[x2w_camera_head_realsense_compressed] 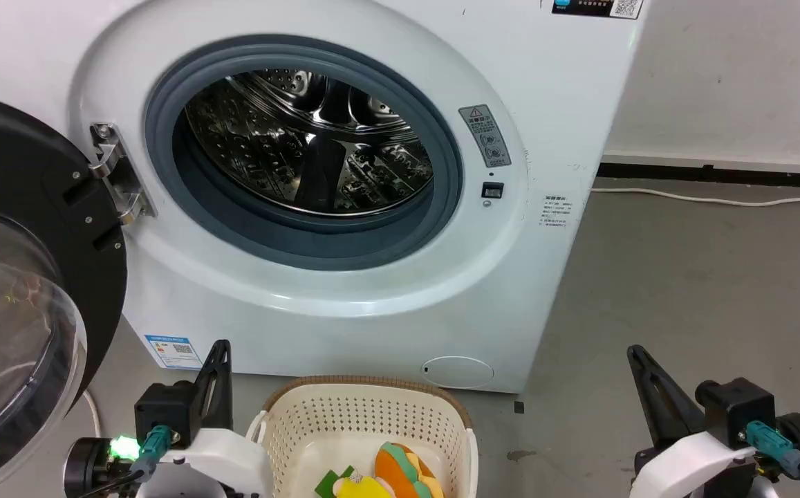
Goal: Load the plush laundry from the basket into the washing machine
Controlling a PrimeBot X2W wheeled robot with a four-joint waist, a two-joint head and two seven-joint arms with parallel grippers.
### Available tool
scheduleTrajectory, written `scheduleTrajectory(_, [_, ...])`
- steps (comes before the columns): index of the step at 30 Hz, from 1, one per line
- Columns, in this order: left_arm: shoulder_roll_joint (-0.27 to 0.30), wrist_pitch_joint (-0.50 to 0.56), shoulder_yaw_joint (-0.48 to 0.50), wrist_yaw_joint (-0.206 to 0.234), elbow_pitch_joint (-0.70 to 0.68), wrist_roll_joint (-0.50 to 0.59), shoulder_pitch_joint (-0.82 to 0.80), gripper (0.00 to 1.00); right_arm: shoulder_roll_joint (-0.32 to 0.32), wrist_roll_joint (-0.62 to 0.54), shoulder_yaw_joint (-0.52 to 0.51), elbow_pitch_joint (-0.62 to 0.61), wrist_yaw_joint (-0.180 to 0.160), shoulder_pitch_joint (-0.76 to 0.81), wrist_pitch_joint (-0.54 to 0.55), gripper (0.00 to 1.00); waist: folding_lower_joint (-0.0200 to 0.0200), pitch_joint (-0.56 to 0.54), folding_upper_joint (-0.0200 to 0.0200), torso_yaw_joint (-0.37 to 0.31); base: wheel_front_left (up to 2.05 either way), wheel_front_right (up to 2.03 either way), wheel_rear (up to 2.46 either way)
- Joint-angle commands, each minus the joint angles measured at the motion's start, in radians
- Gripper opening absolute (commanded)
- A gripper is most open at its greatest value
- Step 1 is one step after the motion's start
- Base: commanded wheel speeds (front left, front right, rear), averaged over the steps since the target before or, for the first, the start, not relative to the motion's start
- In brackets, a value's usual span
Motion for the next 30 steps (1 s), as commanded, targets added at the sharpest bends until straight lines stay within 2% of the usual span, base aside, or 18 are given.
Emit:
scheduleTrajectory(1, [0.000,0.000,0.002,-0.006,-0.005,0.003,0.004,0.00,-0.001,-0.007,-0.002,-0.005,-0.001,-0.012,0.001,0.00,0.0000,0.000,0.0000,0.000,0.00,0.00,0.00])
scheduleTrajectory(30, [0.000,0.000,0.002,-0.006,-0.005,0.003,0.004,0.00,-0.001,-0.007,-0.002,-0.005,-0.001,-0.012,0.001,0.00,0.0000,0.000,0.0000,0.000,0.00,0.00,0.00])
